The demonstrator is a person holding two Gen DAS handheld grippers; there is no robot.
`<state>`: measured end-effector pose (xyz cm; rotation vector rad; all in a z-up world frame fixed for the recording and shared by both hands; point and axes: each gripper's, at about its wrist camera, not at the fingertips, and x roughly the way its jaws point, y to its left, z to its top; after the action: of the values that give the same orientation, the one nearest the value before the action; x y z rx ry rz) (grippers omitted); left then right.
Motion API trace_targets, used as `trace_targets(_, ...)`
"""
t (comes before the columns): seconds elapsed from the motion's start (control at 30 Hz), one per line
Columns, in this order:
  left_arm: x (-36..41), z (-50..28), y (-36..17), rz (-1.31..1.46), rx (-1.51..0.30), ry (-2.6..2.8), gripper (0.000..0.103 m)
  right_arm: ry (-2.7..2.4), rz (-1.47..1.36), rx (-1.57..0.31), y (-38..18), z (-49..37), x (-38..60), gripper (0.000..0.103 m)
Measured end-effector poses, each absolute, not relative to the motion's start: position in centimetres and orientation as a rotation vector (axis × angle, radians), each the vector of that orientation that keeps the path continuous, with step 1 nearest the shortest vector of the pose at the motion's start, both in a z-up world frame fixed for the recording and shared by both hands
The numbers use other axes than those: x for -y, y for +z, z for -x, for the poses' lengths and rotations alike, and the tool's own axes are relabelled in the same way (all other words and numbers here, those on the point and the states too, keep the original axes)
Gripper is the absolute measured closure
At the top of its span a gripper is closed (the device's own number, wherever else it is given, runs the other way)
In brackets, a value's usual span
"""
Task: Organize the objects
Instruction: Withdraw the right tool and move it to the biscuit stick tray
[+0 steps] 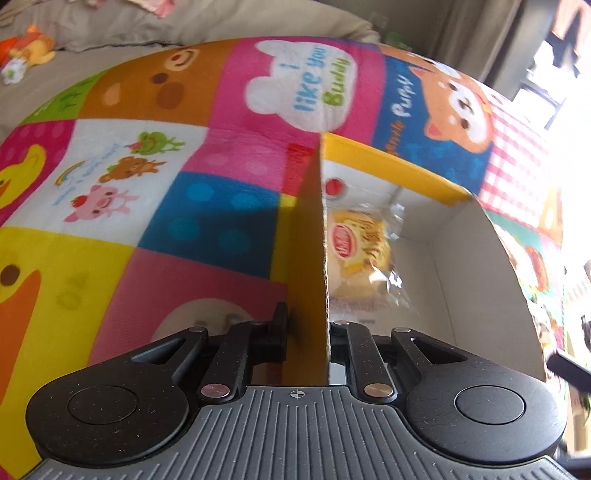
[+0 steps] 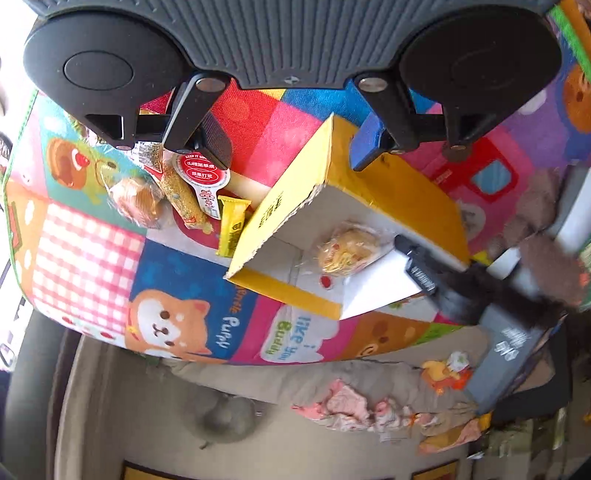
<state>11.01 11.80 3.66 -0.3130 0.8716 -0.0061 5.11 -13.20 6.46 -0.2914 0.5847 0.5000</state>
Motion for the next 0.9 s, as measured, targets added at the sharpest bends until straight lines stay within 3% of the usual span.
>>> trace_targets(0.37, -9.6, -8.1, 6.2, 0.073, -0.763, -0.082, 0.087, 0.5, 0.223, -0.519, 4.6, -5.3, 11.4, 0.032)
trace_targets(0.9, -11.4, -9.4, 5.5, 0.169, -0.723, -0.024, 0.092, 0.494, 0.182, -0.499, 4.3, -6.3, 11.9, 0.032)
